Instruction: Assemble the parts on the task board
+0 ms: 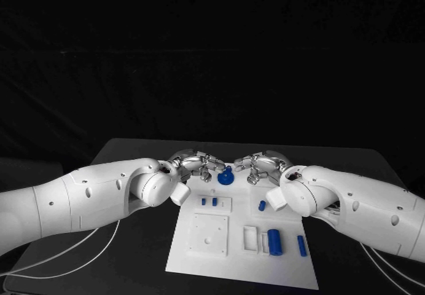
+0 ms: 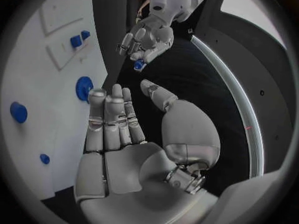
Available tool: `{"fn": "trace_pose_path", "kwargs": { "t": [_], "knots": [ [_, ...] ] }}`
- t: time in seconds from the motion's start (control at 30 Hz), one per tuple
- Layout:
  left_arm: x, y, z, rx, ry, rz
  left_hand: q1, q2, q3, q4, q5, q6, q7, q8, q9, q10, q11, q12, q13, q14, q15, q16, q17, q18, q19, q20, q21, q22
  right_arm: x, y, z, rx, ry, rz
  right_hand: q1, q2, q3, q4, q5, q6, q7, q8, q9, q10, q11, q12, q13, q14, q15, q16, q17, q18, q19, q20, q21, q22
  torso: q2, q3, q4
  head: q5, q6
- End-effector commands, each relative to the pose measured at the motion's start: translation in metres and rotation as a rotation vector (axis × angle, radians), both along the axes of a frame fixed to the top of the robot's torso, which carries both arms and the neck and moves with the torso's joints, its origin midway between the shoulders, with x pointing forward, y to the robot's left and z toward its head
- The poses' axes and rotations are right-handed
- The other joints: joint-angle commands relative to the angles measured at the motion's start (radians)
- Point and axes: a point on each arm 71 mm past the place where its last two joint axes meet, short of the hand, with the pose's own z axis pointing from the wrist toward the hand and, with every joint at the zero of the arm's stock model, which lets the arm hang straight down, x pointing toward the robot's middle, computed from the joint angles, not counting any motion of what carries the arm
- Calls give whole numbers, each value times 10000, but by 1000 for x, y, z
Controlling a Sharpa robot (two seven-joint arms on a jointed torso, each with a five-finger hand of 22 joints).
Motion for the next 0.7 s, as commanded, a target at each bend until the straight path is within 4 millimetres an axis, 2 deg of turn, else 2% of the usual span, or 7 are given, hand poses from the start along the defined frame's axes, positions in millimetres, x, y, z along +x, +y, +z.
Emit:
{"fn": "trace_pose_path", "kwargs": {
  "t": [0.03, 0.27, 0.43, 0.7],
  "knots": [
    [-1, -6, 12, 669, -2307, -757, 26, 90, 42, -17, 43, 46, 25, 11, -6, 49, 8, 21, 15, -17, -41, -53, 12, 190, 67, -628, -9, 8, -4, 3, -10, 496, 1868, 260, -301, -6, -205, 114, 118, 8, -27, 50, -23, 461, -57, 73, 13, 47, -101, 50, -30, 324, 64, -63, -70, -2, 0, -8, 6, -13, 9],
    [-4, -11, 22, 1544, -4582, -1235, 86, 80, 59, -35, 45, 40, 26, 11, -18, 54, 8, -1, 12, 15, -40, -28, 30, 189, 76, -649, -8, 10, -8, 11, -10, 852, 2362, 755, -854, 122, -569, 289, 230, -6, -46, 33, -59, 902, -235, 190, 118, 70, -273, 49, -78, 324, 101, -137, -125, -14, -1, 1, 1, -28, 81],
    [-5, -10, 25, 1744, -5195, -1138, 120, 59, 65, -38, 42, 47, 23, 16, -21, 63, 6, -8, 12, 21, -42, -21, 37, 185, 77, -657, -7, 13, -9, 13, -8, 1458, 2449, 1043, -858, 186, -613, 185, 245, -36, -33, 14, -83, 733, -188, 30, 72, 30, -230, 4, -119, 324, 50, -156, -176, -15, -5, 6, 4, -39, 125],
    [-5, -9, 24, 1767, -5197, -1093, 147, 46, 72, -35, 39, 51, 22, 18, -26, 71, 6, -14, 13, 15, -42, -23, 40, 180, 74, -662, -8, 15, -12, 18, -4, 2117, 2262, 1711, -765, 314, -677, -134, 260, -26, -24, 19, -110, 616, -101, -180, -23, -18, -144, -3, -155, 324, -13, -132, -226, 12, -2, 16, -5, -45, 191]
  ]
}}
